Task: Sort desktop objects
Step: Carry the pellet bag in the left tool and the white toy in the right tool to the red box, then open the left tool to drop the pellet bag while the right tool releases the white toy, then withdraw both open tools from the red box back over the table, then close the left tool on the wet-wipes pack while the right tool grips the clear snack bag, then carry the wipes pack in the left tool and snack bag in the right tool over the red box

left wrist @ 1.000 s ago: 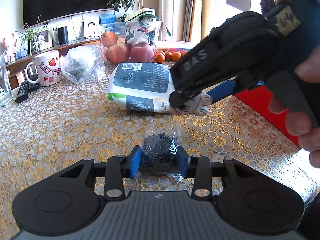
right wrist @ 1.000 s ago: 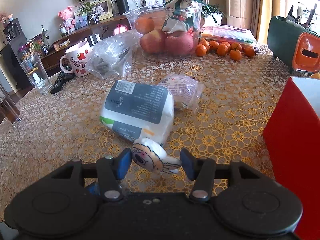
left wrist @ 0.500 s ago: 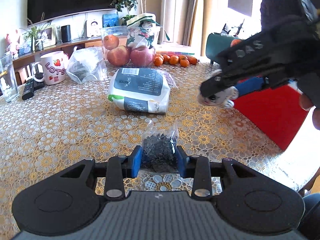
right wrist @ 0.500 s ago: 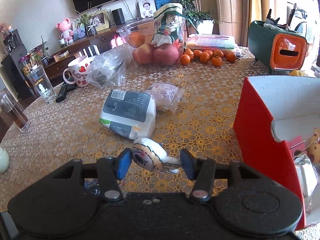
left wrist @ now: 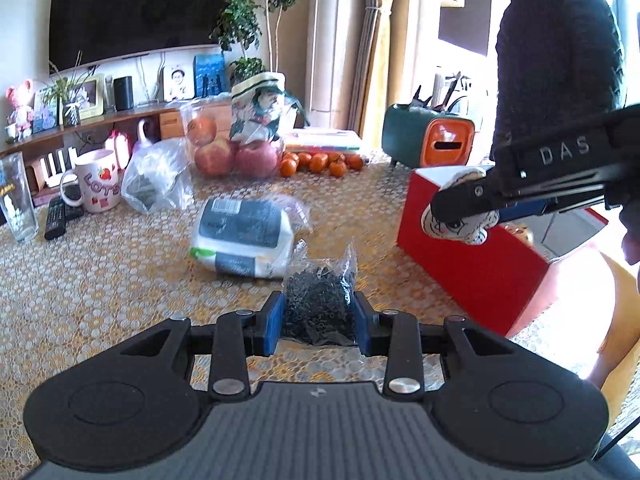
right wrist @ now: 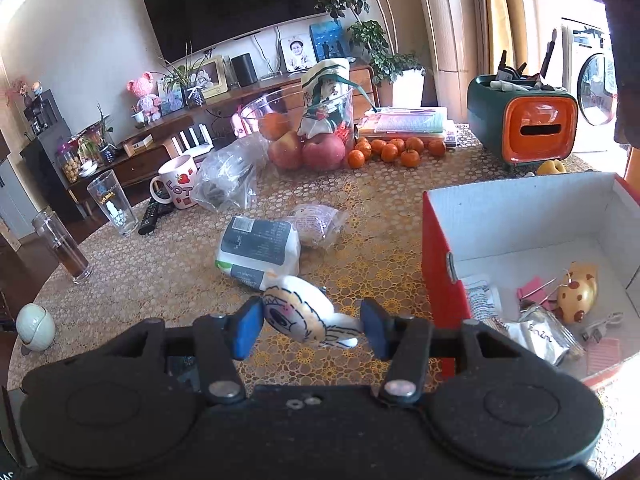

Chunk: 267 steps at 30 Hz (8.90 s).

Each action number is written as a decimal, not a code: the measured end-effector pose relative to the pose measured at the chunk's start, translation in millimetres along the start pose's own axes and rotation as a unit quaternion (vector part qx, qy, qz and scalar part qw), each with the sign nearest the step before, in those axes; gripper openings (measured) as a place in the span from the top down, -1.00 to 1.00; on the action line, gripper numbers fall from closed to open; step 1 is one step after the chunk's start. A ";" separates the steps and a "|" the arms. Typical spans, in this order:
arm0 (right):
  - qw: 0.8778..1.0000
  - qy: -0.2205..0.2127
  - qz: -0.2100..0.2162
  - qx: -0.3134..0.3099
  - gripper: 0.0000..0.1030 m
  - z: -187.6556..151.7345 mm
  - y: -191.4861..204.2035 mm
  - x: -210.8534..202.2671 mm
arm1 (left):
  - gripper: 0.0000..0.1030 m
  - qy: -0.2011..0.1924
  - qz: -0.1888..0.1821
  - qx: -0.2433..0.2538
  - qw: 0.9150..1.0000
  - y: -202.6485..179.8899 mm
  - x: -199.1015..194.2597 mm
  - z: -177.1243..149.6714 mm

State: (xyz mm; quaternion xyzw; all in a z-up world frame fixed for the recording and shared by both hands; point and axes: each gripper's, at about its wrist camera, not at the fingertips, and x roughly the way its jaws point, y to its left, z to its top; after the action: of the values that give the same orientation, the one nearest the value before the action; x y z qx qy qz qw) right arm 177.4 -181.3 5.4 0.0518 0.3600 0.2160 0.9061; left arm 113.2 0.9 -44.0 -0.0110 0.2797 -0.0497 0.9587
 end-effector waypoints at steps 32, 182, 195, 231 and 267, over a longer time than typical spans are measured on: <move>0.994 -0.060 -0.069 0.058 -0.02 -8.2 -150.5 -87.3 | 0.32 -0.012 -0.081 0.110 0.991 -162.3 22.8 56.5; 0.994 0.043 -0.031 -0.090 -0.89 47.5 27.7 85.1 | -0.99 0.024 0.001 0.002 1.000 63.7 56.7 26.1; 0.992 0.061 -0.021 -0.112 -0.89 77.8 30.6 153.3 | -0.99 0.038 0.013 0.000 0.999 86.9 114.3 40.9; 0.987 0.143 -0.070 -0.027 -0.96 87.4 26.5 300.1 | -0.93 0.083 -0.022 -0.039 0.996 124.4 199.0 38.0; 0.992 0.117 -0.044 -0.016 -0.26 70.8 29.9 235.9 | 0.67 0.054 -0.055 -0.133 0.988 120.4 131.5 19.9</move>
State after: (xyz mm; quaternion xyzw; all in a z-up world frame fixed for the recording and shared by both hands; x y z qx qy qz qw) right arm 367.3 -48.8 -83.7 -0.0039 0.4617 0.1859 0.8673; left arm 244.9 107.2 -103.5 -0.1507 0.3341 -0.0651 0.9281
